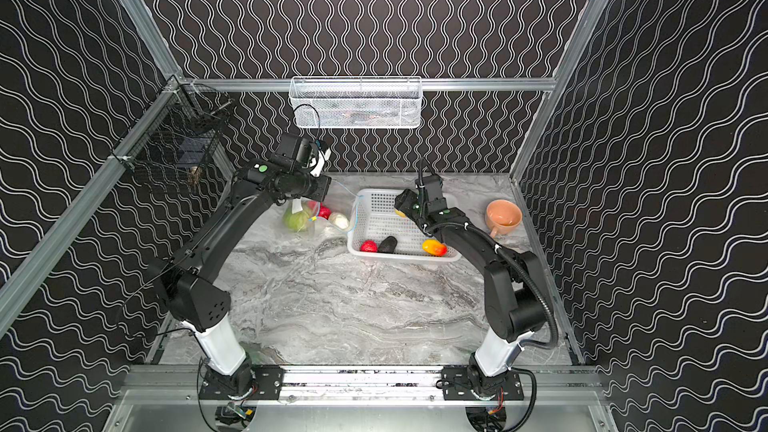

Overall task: Place the food in the zip-top bag and seal the zipper
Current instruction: 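Lift the yellow potato up out of the basket with the right gripper, then carry the yellow potato over the bag and lower it inside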

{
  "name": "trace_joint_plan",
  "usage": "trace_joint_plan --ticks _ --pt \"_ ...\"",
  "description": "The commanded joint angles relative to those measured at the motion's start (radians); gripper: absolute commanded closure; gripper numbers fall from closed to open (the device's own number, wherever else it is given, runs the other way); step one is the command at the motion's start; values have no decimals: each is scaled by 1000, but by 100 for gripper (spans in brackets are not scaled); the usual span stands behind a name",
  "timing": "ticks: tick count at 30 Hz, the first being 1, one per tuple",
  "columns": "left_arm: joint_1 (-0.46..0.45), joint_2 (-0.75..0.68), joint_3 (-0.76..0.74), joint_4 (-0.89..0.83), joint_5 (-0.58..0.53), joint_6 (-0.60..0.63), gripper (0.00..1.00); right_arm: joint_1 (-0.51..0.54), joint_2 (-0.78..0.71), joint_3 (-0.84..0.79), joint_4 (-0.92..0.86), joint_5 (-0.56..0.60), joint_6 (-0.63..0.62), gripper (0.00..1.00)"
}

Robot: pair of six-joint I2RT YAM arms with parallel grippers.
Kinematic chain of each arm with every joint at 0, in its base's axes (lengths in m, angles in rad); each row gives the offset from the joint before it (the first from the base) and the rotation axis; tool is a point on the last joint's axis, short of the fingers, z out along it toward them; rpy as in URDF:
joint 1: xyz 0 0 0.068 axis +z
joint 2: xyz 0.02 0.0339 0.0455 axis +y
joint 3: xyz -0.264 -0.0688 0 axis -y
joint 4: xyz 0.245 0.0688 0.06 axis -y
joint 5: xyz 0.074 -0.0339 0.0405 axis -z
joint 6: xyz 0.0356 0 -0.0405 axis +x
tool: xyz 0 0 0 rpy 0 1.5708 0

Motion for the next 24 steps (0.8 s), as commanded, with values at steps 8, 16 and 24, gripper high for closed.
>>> trace_joint_plan --ticks 8,16,24 --pt "1 0 8 11 5 3 100 7 -77 -30 142 -63 -19 38" --pt "1 -2 8 11 2 1 100 44 -142 -55 241 -86 -49 39" --pt "1 -25 -13 21 -3 5 100 123 -191 -83 325 -89 -101 39"
